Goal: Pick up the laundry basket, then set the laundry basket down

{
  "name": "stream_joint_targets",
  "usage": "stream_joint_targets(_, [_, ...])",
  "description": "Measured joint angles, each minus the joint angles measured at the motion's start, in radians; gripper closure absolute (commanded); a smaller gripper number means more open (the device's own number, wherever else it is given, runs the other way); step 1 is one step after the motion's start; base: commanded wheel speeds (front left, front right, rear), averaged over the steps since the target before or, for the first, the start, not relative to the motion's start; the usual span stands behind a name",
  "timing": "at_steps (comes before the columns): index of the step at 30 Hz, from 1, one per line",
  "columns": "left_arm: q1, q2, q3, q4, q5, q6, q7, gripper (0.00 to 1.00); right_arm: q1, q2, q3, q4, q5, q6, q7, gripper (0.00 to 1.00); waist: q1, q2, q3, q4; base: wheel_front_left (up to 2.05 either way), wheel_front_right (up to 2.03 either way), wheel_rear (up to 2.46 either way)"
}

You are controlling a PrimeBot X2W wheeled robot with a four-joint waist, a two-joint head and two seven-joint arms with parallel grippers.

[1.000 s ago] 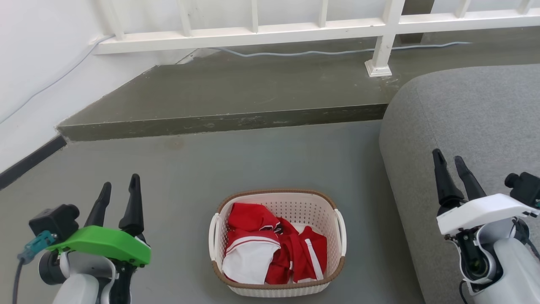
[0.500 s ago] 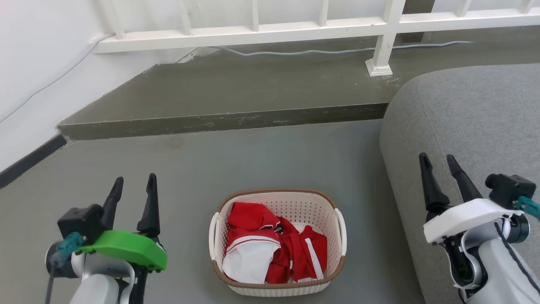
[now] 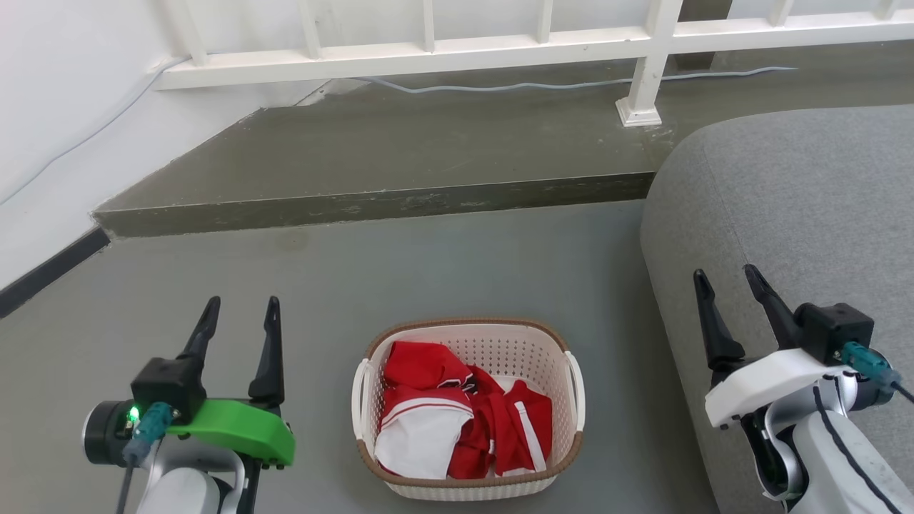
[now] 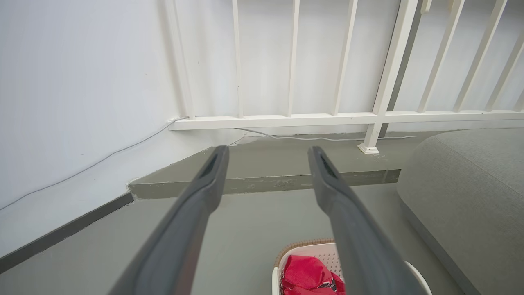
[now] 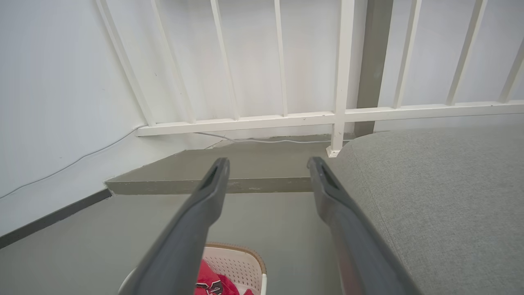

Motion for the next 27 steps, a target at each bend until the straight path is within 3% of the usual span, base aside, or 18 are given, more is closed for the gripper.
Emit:
stream_joint_targets(5, [0.000, 0.003, -0.016, 0.012, 0.048, 0.005, -0.006, 0.00, 0.000, -0.006, 0.010, 0.007, -0.055, -0.002, -0.019, 0.00, 0.0000, 0.0000, 0.000, 0.000, 0.00, 0.00, 0.00])
stream_joint_targets(27, [-0.001, 0.002, -0.015, 0.034, 0.048, 0.012, -0.007, 0.00, -0.001, -0.003, 0.002, 0.021, -0.067, 0.000, -0.019, 0.00, 0.0000, 0.0000, 0.012, 0.004, 0.00, 0.00, 0.00])
